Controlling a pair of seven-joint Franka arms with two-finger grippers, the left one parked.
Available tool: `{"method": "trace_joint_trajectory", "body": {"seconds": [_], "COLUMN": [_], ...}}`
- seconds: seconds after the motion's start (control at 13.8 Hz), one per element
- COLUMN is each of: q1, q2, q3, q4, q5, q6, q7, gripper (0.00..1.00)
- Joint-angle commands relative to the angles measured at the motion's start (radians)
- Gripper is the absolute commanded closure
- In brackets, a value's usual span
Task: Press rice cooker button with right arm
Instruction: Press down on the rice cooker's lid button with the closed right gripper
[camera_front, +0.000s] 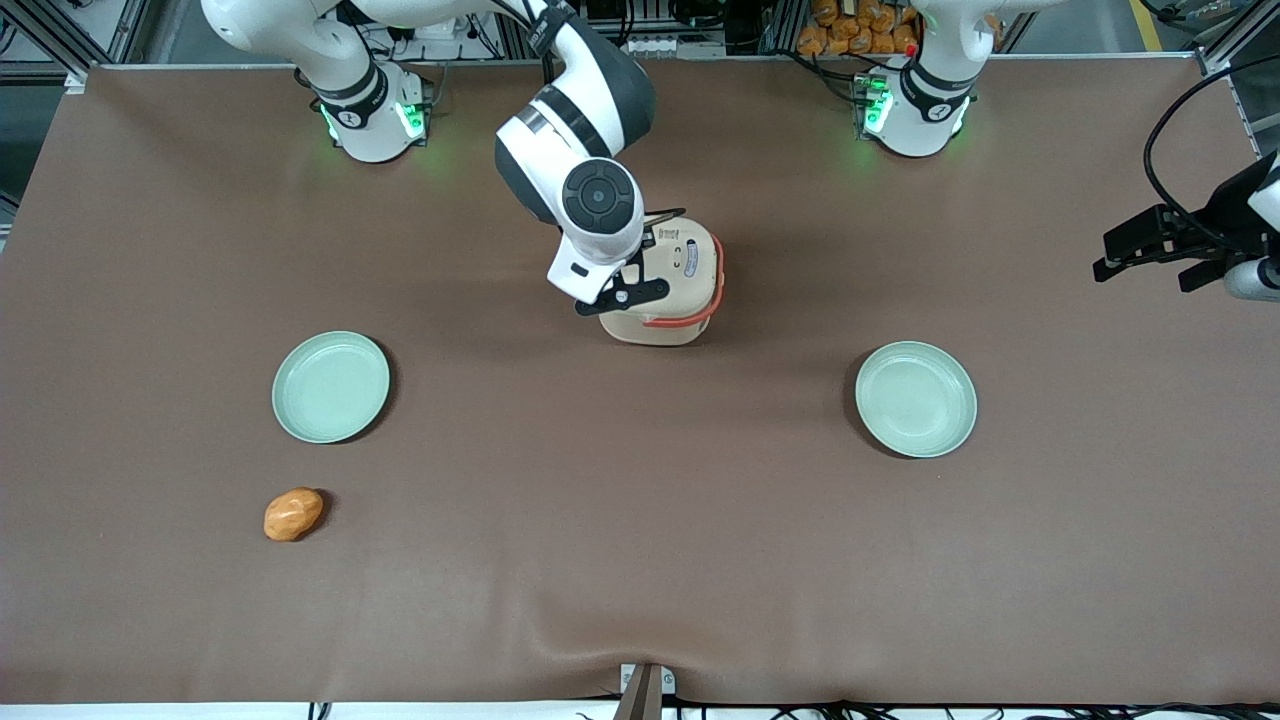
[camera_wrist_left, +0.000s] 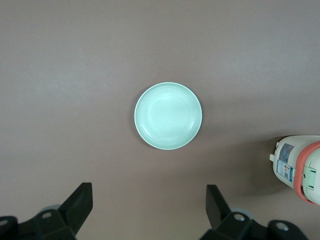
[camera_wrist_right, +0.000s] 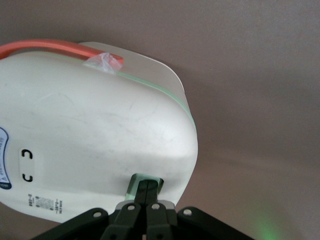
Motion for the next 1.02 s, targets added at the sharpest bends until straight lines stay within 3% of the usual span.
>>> {"method": "trace_joint_trajectory", "body": {"seconds": [0.0, 0.36, 0.51, 0.65, 0.87, 0.94], "q1": [0.001, -0.017, -0.033, -0.043, -0.06, -0.071], "q2": [0.027, -0.028, -0.049, -0.054, -0.092, -0.105], "q3": [-0.003, -0.003, -0.003, -0.003, -0.002, -0.002], "q4": [0.003, 0.029, 0.064, 0.104, 0.108, 0.108], "q5": [0.007, 0.012, 0.012, 0.012, 0.015, 0.015], "q6": [0.017, -0.003, -0.074, -0.106, -0.109, -0.109], "q7": [-0.005, 0.01, 0.023, 0.029, 0.029, 0.029], "gripper": [1.0, 1.0, 0.92, 0.51, 0.15, 0.08]}}
